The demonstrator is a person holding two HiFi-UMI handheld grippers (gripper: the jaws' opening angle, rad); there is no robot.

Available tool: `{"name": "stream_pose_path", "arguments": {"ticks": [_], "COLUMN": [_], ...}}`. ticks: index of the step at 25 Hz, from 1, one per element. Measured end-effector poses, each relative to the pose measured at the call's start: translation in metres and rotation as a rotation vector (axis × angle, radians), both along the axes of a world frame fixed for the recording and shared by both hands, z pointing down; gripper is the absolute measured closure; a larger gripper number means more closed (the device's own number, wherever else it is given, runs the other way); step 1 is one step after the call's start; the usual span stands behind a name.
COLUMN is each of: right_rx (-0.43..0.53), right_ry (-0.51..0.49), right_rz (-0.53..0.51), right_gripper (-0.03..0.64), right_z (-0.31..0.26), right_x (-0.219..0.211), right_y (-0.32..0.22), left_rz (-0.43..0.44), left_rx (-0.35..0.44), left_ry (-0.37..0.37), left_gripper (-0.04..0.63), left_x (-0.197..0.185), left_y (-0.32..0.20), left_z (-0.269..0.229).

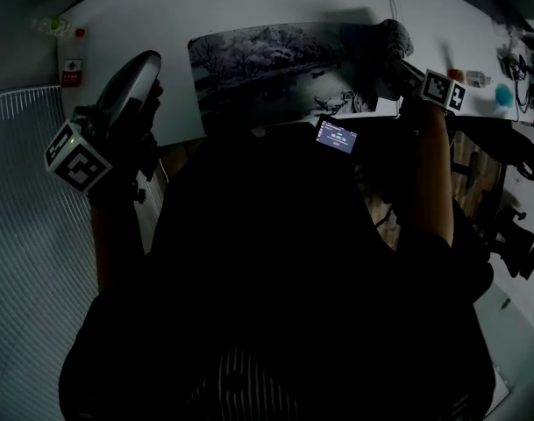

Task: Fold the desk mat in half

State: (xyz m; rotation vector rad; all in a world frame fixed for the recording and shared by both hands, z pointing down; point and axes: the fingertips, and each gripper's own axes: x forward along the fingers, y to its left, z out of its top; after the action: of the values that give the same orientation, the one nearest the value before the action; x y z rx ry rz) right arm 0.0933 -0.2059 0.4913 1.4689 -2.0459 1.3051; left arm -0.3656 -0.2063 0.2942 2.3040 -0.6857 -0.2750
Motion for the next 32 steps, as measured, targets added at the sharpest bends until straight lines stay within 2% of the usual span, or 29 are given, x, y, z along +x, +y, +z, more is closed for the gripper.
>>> {"name": "stream_pose_path", "arguments": {"ticks": [3, 6, 8, 15, 23, 27, 32], "right_rx": [-0.014, -0.058, -0.072, -0.103, -0.2, -0.268, -0.292], "right_ry": [0.095, 0.223, 0.257, 0.181, 0.112, 0.127, 0.165], "right_rz": [-0.105, -0.281, -0.373, -0.549, -0.805, -0.924, -1.071], "right_gripper": [0.586, 0.586, 0.586, 0.586, 0.586, 0.586, 0.586], "right_z": [0.0, 0.007, 0.008, 0.021, 0.067, 0.1, 0.119], "right_x": [-0.023, -0.061, -0.092, -0.195, -0.31, -0.364, -0.416], "right_y": [-0.007, -0.008, -0.011, -0.021, -0.009, 0.006, 0.023], "left_rz": [-0.02, -0.036, -0.047, -0.1, -0.18, -0.233, -0.281], "left_rx": [-0.006, -0.005, -0.011, -0.027, -0.052, -0.064, -0.088], "left_ry": [-0.002, 0.004, 0.014, 0.042, 0.055, 0.056, 0.052], "left_gripper": [0.588, 0.588, 0.588, 0.588, 0.588, 0.588, 0.588], "left_x": [-0.02, -0.04, -0.052, -0.082, -0.11, -0.127, -0.142], "left_y": [-0.002, -0.004, -0.005, 0.0, 0.019, 0.029, 0.045], "left_z": [0.006, 0.01, 0.012, 0.018, 0.028, 0.033, 0.039]}}
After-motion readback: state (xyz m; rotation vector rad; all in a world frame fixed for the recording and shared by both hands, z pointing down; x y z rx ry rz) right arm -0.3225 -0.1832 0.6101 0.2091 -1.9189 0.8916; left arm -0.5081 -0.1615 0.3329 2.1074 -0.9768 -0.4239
